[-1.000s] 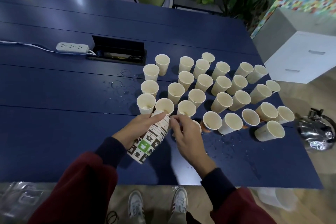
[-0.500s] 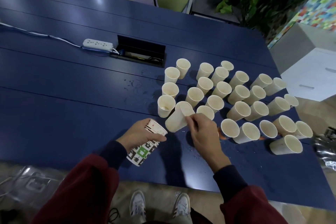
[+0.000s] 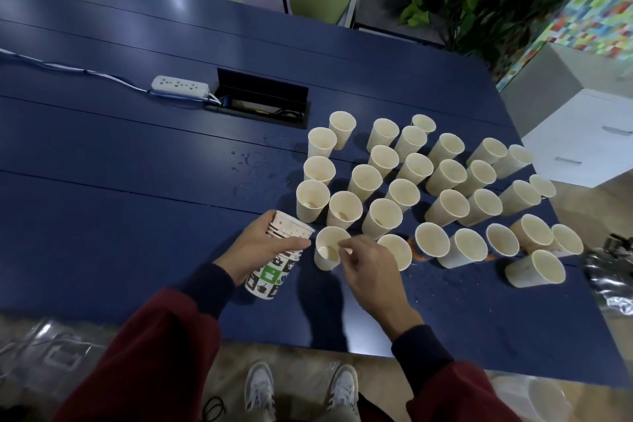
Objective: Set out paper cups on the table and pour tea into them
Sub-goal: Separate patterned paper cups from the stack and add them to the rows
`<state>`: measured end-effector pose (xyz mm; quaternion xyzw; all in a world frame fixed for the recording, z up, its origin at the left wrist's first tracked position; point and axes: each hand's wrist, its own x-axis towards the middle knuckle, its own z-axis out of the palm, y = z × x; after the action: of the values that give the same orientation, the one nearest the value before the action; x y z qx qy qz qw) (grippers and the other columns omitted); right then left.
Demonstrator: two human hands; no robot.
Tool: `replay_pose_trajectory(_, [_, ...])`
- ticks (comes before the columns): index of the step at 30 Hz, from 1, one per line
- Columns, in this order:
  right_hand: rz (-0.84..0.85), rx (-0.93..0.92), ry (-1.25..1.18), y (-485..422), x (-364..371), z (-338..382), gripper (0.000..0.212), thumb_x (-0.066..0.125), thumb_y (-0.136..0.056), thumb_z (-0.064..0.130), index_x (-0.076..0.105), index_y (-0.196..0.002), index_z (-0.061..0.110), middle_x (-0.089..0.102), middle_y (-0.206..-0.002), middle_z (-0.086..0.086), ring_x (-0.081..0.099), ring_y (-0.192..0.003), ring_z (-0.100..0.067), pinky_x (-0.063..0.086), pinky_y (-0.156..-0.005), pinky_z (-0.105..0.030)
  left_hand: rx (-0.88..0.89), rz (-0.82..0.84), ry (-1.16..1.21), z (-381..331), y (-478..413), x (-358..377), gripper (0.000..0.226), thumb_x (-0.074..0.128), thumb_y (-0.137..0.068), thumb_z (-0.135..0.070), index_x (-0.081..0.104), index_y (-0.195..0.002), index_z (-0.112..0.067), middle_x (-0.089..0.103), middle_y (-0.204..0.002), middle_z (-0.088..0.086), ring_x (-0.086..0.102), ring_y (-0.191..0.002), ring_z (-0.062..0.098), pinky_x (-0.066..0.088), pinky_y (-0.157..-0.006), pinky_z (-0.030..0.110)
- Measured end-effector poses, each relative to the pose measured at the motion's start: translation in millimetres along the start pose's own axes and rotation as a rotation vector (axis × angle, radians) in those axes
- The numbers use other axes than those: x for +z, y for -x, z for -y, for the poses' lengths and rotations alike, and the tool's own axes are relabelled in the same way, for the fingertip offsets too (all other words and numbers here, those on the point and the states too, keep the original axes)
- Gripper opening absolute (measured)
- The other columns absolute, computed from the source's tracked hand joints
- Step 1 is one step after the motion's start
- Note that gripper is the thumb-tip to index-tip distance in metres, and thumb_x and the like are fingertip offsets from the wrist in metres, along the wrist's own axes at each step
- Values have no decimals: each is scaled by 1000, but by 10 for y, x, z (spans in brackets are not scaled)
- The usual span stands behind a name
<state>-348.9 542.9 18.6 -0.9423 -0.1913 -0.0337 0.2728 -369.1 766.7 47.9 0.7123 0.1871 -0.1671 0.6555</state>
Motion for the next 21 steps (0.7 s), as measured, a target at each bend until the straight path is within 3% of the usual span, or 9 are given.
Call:
replay_pose_trajectory(3, [-108, -29, -78, -211, -175, 189, 17, 61, -95, 28, 74, -99, 17, 71, -95, 3, 62, -77, -15, 48, -67, -30, 63, 46, 28, -81, -33, 5, 45, 88, -72, -29, 64, -110, -24, 76, -98, -2, 73, -92, 17, 58, -81, 33])
replay_pose_trajectory(5, [-94, -85, -159, -355, -274, 354, 21, 60, -97, 33, 74, -98, 18, 72, -92, 6, 59, -74, -9, 48, -68, -29, 129, 78, 13, -156, -66, 40, 43, 87, -73, -25, 65, -109, -28, 75, -101, -2, 72, -95, 19, 57, -85, 36])
replay_pose_trajectory(10, [22, -140, -181, -633, -364, 502, 29, 55, -98, 35, 69, -81, 17, 67, -72, 4, 57, -66, -16, 46, -63, -38, 286, 92, -35, -383, -193, 186, 43, 80, -79, -13, 63, -115, -31, 73, -102, -4, 69, -92, 10, 58, -80, 29])
replay_pose_trajectory(15, [41, -186, -307, -992, -511, 320, 26, 60, -96, 30, 71, -79, 14, 66, -68, 8, 55, -62, -10, 40, -61, -22, 238, -42, -55, -524, -404, 223, 50, 87, -67, -30, 59, -108, -28, 71, -96, -6, 67, -85, 8, 56, -73, 29])
replay_pose_trajectory(21, [4, -153, -428, -1636, -553, 316, 24, 61, -99, 26, 70, -80, 13, 63, -66, 6, 54, -60, -9, 41, -58, -26, 153, -194, 7, -621, -501, 13, 49, 87, -71, -40, 59, -104, -18, 73, -90, -3, 69, -76, 10, 53, -66, 28])
